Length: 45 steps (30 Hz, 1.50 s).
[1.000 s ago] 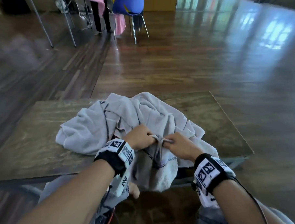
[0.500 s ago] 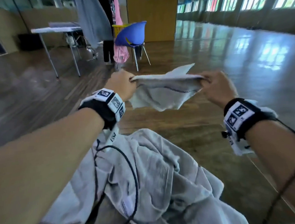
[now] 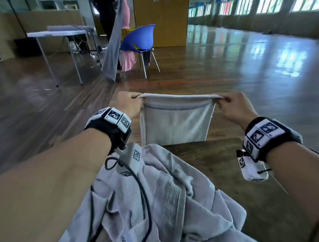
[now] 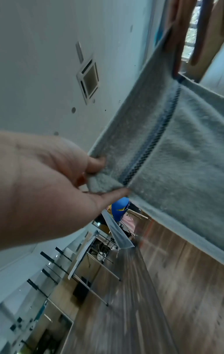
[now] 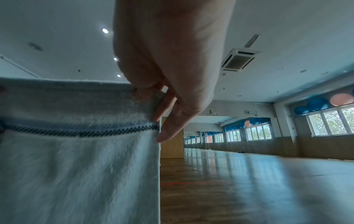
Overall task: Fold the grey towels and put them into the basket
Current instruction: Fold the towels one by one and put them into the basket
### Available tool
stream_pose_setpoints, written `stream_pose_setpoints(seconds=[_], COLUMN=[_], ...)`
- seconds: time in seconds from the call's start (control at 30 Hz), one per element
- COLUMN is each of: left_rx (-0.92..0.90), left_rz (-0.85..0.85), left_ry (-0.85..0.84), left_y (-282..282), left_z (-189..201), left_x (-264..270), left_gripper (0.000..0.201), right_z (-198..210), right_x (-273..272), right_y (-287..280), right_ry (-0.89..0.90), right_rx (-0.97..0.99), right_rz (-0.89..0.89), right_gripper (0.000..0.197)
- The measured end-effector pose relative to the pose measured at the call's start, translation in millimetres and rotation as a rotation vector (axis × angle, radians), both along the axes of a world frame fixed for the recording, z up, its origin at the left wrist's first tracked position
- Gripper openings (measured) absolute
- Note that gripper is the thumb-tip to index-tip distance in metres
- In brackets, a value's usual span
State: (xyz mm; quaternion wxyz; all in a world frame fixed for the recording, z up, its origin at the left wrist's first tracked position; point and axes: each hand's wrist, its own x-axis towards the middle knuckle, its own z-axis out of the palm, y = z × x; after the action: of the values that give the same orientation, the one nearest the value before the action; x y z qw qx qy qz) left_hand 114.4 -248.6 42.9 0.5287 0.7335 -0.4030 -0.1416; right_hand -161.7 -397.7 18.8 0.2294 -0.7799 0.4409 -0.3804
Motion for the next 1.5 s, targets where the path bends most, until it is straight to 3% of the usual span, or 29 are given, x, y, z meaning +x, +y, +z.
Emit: stream_pose_setpoints(seconds=[0.13, 0.23, 0.33, 0.43, 0.53, 0.63, 0.77, 0.9, 1.03, 1.13, 1.23, 1.33, 1.43, 1.5], left_rx=[-0.014, 0.312, 0.548, 0.613, 0.544, 0.427, 0.314, 0.269, 0.488, 0.61, 0.658, 0.649, 0.553, 0.514], left_rz=[0.091, 0.001, -0.099, -0.122, -0.176, -0.271, -0.324, -0.353, -0.507, -0.574, -0.582, -0.498, -0.379, -0.297], left_ry=[-0.373, -0.471, -0.452, -0.454, -0.424, -0.344, -0.273, -0.231, -0.178, -0.115, -0.095, -0.192, -0.266, -0.267], left_y=[21, 39, 67, 105, 144, 184, 237, 289, 328, 336, 328, 305, 270, 243], left_z=[3, -13, -35, -43, -34, -13, 17, 35, 38, 25, 8, -9, -22, -28], left_x=[-9, -11, -13, -21, -30, -36, -47, -66, -82, -89, -93, -87, -76, -69], left_gripper=[0.021, 0.017, 0.034, 0.042, 0.049, 0.053, 0.041, 0.04, 0.036, 0.038, 0.034, 0.042, 0.035, 0.041], right_z=[-8, -23, -36, -40, -25, -3, 29, 48, 49, 37, 22, 2, -17, -27], right_x=[-11, -25, -43, -58, -76, -100, -130, -156, -185, -198, -198, -190, -172, -156], right_y=[12, 25, 51, 89, 129, 168, 217, 262, 288, 298, 299, 286, 261, 241], right_ry=[-0.012, 0.336, 0.46, 0.456, 0.415, 0.241, 0.146, 0.046, 0.165, 0.259, 0.225, 0.129, 0.118, 0.123], right_rx=[-0.08, 0.055, 0.184, 0.168, 0.121, 0.116, 0.112, 0.386, 0.68, 0.763, 0.733, 0.638, 0.506, 0.405], right_rz=[-0.011, 0.083, 0.098, 0.126, 0.168, 0.191, 0.24, 0.368, 0.488, 0.526, 0.467, 0.33, 0.2, 0.112], right_gripper=[0.02, 0.023, 0.02, 0.032, 0.038, 0.036, 0.051, 0.06, 0.052, 0.044, 0.035, 0.025, 0.019, 0.019])
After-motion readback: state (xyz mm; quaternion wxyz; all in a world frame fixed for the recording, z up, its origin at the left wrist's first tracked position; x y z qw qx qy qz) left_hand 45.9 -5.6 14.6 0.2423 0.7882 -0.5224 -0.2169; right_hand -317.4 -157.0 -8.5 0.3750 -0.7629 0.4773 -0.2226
